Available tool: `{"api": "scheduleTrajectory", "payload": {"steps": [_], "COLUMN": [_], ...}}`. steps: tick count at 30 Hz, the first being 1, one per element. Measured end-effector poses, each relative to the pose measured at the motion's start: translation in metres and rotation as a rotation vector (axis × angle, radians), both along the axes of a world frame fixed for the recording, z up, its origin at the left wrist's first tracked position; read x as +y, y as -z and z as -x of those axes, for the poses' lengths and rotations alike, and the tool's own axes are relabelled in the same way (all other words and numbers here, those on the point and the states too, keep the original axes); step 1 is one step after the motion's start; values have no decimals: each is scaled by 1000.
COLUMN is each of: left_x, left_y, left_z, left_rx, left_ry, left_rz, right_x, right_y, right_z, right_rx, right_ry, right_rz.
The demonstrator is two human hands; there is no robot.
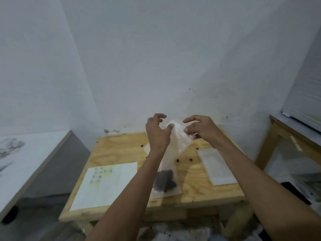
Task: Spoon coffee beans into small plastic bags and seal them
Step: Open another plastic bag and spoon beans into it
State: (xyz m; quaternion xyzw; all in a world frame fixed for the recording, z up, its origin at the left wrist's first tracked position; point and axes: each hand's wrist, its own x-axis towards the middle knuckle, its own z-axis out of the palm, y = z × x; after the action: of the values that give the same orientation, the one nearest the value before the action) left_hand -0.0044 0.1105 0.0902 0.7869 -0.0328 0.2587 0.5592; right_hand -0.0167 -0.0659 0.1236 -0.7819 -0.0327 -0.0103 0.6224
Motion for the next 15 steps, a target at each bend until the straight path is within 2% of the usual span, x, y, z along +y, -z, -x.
{"api": "scheduleTrajectory", "payload": {"steps": [4, 6, 8, 9, 12, 15], "left_x": [5, 7, 5, 4, 3, 5], "left_y": [-2, -3, -7, -9, -15, -17], "left_z": [5, 6, 9, 11, 12, 15], "left_rx": [-74, -122, -95, -39, 146, 229], "left_ry": [-41, -148, -160, -114, 31, 111], "left_rz": [-128, -280, -319, -256, 94, 355], "right_x": [15, 20, 25, 27, 33, 35], "right_y": [8, 10, 9, 9, 10, 12], "right_z": [-4, -4, -2, -1, -1, -1], "right_rx": [-61, -63, -70, -78, -112, -125], "right_ry": [-11, -9, -8, -6, 4, 4], "right_rz": [43, 42, 24, 18, 32, 29]}}
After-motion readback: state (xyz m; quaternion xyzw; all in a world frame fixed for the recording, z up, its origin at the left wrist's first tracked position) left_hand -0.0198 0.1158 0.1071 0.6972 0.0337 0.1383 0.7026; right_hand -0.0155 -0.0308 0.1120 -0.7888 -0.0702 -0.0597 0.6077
